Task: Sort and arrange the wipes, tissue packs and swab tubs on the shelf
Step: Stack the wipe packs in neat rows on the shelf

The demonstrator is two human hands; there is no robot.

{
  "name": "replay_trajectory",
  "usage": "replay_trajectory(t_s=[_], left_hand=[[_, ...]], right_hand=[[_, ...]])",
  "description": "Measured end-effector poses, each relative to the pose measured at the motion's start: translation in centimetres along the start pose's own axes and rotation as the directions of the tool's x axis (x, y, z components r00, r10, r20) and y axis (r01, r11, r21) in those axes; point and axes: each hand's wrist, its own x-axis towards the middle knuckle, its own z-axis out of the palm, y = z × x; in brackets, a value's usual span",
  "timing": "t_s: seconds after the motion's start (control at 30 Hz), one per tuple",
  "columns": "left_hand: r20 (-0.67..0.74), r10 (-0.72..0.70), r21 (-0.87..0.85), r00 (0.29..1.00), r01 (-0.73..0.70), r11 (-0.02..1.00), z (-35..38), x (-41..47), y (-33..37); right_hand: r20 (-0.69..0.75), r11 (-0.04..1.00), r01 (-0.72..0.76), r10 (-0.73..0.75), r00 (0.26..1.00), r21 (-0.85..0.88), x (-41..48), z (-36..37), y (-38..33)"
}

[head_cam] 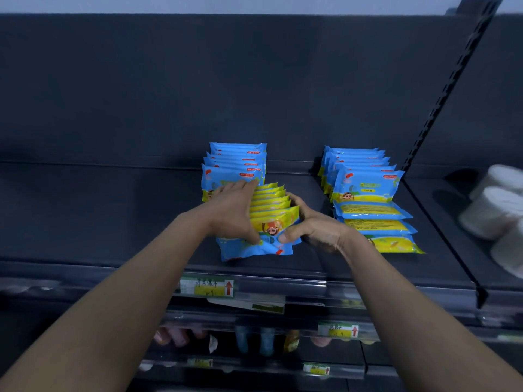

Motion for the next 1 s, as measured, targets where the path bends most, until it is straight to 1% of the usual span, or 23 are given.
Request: replay_trajectory(t_s=[0.07, 0.13, 0.2, 0.27, 0.33, 0.4, 0.47, 0.53, 0.57, 0.6, 0.63, 0.67, 0.77, 0.83, 0.9, 0.93, 0.97, 1.0], left_hand=[[-0.030, -0.027, -0.104, 0.999, 0.024, 0.994, -0.2, -0.3, -0.6], [-0.059, -0.063, -0.238, 0.996, 0.047, 0.970, -0.3, -0.5, -1.3], [-0.082, -0.101, -0.408, 0.992, 0.059, 0.911, -0.2, -0.7, -1.8], [-0.091, -0.138, -0.562, 0.986, 0.064, 0.825, 0.1, -0.8, -2.4], [-0.112, -0.175, -0.688, 0.978, 0.051, 0.724, 0.6, -1.1, -2.8], [-0.139, -0.194, -0.793, 0.971, 0.008, 0.610, 1.1, -1.4, -3.1], [-0.147, -0.183, -0.888, 0.972, -0.048, 0.458, 1.6, -1.9, -3.1], [-0.146, -0.175, -0.957, 0.974, -0.094, 0.275, 2.3, -2.1, -2.8], [-0.140, -0.163, -0.975, 0.977, -0.107, 0.196, 2.7, -2.1, -2.7], [-0.131, -0.142, -0.984, 0.981, -0.110, 0.143, 3.2, -2.1, -2.7], [-0.115, -0.113, -0.987, 0.987, -0.101, 0.121, 3.7, -2.0, -2.8], [-0.086, -0.077, -0.987, 0.993, -0.075, 0.140, 4.1, -2.0, -3.0], [0.023, 0.053, -0.960, 0.998, 0.008, 0.278, 4.6, -1.8, -4.4], [0.054, 0.089, -0.947, 0.995, 0.023, 0.321, 4.0, -1.9, -5.1], [0.019, 0.092, -0.960, 0.996, -0.008, 0.281, 3.2, -1.9, -5.5], [-0.004, 0.072, -0.966, 0.997, -0.022, 0.258, 2.7, -1.9, -5.6], [-0.021, 0.049, -0.966, 0.999, -0.033, 0.256, 2.2, -1.9, -5.6], [-0.031, 0.030, -0.960, 0.999, -0.038, 0.277, 1.9, -2.0, -5.6]], right_hand=[[0.013, 0.997, 0.000, -0.001, 1.000, 0.074, 0.4, -0.2, 0.4], [0.025, 0.983, 0.000, -0.005, 1.000, 0.182, 0.7, -0.1, 0.6], [0.029, 0.953, 0.021, -0.032, 0.999, 0.302, 0.8, 0.3, 0.8], [0.042, 0.927, 0.049, -0.069, 0.997, 0.372, 0.8, 1.0, 0.8], [0.056, 0.912, 0.057, -0.087, 0.995, 0.407, 0.8, 1.7, 0.6], [0.069, 0.914, 0.079, -0.115, 0.991, 0.397, 0.9, 2.3, -0.1], [0.100, 0.938, 0.120, -0.160, 0.982, 0.324, 0.9, 2.8, -1.3], [0.133, 0.964, 0.149, -0.181, 0.974, 0.220, 1.0, 3.2, -2.8], [0.132, 0.973, 0.159, -0.182, 0.974, 0.169, 1.2, 3.2, -3.3], [0.111, 0.978, 0.165, -0.179, 0.978, 0.125, 1.4, 3.1, -3.6], [0.088, 0.983, 0.165, -0.172, 0.981, 0.082, 1.7, 2.9, -3.6], [0.083, 0.987, 0.156, -0.159, 0.984, 0.042, 1.9, 2.8, -3.5], [0.121, 0.987, 0.109, -0.095, 0.988, -0.121, 2.1, 3.0, -2.5], [0.125, 0.984, 0.082, -0.062, 0.990, -0.157, 2.4, 2.9, -2.1], [0.108, 0.975, 0.057, -0.034, 0.994, -0.215, 3.0, 2.6, -2.5], [0.095, 0.960, 0.045, -0.019, 0.995, -0.276, 3.3, 2.5, -2.7], [0.088, 0.943, 0.032, -0.003, 0.996, -0.330, 3.5, 2.5, -2.9], [0.082, 0.933, 0.015, 0.016, 0.996, -0.360, 3.7, 2.5, -2.9]])
